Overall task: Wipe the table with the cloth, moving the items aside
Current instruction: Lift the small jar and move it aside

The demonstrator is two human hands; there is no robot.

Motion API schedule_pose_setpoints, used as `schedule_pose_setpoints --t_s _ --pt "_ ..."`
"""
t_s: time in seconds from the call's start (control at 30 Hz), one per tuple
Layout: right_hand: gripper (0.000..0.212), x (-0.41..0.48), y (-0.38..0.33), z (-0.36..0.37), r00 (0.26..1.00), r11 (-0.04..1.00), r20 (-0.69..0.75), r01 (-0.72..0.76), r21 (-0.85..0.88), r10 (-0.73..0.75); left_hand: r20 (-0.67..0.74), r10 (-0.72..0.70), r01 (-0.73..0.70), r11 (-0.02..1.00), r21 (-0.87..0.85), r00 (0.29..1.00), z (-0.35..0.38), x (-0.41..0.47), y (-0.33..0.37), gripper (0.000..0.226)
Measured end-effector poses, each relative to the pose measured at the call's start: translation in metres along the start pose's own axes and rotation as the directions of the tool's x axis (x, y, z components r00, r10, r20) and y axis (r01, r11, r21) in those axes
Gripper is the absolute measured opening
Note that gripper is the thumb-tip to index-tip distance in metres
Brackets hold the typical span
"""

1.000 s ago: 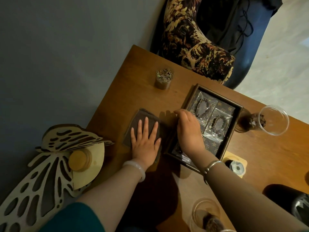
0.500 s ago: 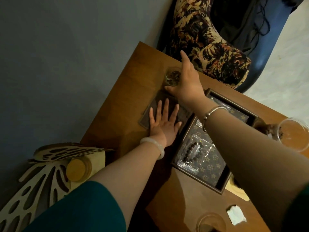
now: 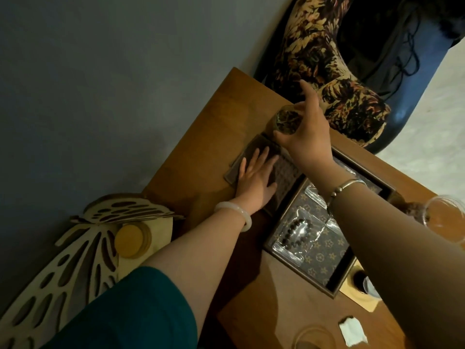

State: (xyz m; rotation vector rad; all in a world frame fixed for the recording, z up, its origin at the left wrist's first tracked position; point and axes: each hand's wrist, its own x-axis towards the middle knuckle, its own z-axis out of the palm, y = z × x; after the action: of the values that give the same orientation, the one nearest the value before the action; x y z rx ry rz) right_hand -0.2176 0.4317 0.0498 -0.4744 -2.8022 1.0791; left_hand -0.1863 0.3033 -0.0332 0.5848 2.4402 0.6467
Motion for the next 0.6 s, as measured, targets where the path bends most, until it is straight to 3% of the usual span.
schedule_pose_setpoints --t_s 0.1,0.17,0.43,0.53,0.6 --pt "0.102 -0.016 -0.005 -0.007 1.0 1.0 -0.004 0.012 0.012 -0.012 -0.123 -0.116 0.058 0.916 -0.397 0.986 -0.013 -0.016 0.003 0.078" --pt "0.102 -0.032 -0.01 -0.012 1.0 0.999 0.002 0.014 0.035 -0.014 -0.174 -0.198 0.071 0.831 -0.551 0.965 -0.018 -0.032 0.008 0.085" --pt "0.106 -0.125 -0.046 -0.027 0.991 0.982 0.132 -0.029 0.188 0.004 -0.239 -0.229 -0.019 0.683 -0.73 0.944 -0.024 -0.118 0.017 0.085" --pt "0.106 -0.157 -0.063 -0.021 0.983 0.974 0.177 0.004 0.226 -0.045 -0.199 -0.325 0.034 0.59 -0.807 0.925 -0.022 -0.155 0.015 0.078" --pt "0.103 -0.175 -0.075 -0.013 0.978 0.968 0.194 0.032 0.247 -0.082 -0.242 -0.397 0.042 0.588 -0.808 0.885 -0.022 -0.18 0.011 0.074"
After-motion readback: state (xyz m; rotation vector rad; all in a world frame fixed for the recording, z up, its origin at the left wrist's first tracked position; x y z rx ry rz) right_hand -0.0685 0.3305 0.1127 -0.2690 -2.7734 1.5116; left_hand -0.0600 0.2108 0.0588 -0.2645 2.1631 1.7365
